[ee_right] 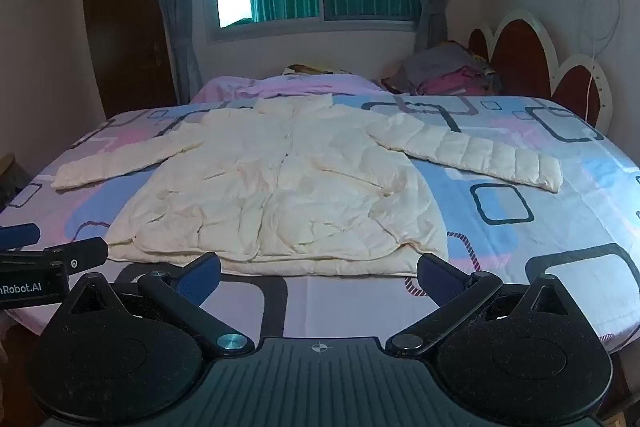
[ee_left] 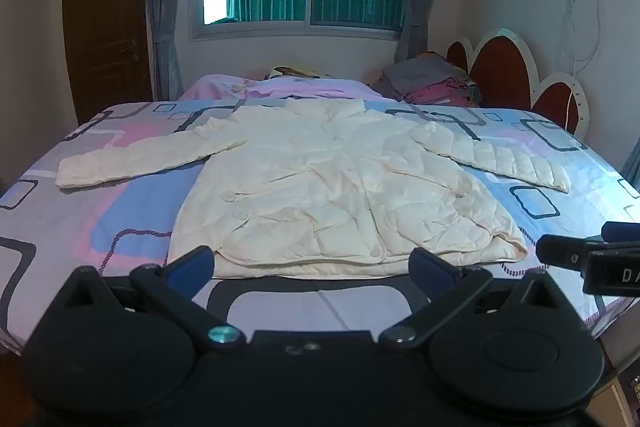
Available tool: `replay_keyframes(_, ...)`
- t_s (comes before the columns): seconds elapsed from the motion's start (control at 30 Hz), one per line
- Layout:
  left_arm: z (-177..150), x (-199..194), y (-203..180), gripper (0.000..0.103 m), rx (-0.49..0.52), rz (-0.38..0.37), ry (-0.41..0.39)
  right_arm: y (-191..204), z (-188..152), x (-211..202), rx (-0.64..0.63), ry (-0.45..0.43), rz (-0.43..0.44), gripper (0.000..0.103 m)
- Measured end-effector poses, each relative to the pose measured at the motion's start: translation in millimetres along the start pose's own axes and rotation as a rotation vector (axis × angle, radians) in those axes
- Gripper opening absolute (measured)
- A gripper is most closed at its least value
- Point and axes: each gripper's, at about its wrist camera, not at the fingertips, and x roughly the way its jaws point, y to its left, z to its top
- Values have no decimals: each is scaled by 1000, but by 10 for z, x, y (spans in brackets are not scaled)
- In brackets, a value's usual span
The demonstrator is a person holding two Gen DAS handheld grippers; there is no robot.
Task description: Fold large clothes
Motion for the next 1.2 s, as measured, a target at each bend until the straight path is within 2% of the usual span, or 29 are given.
replay_keyframes(0.4,14,-46,-50,103,-8,2,-1,27,59,-14,5,-13,4,103)
replay_keyframes(1.2,18,-22,101,103,-15,7,3,28,73,11,3,-11,2,103)
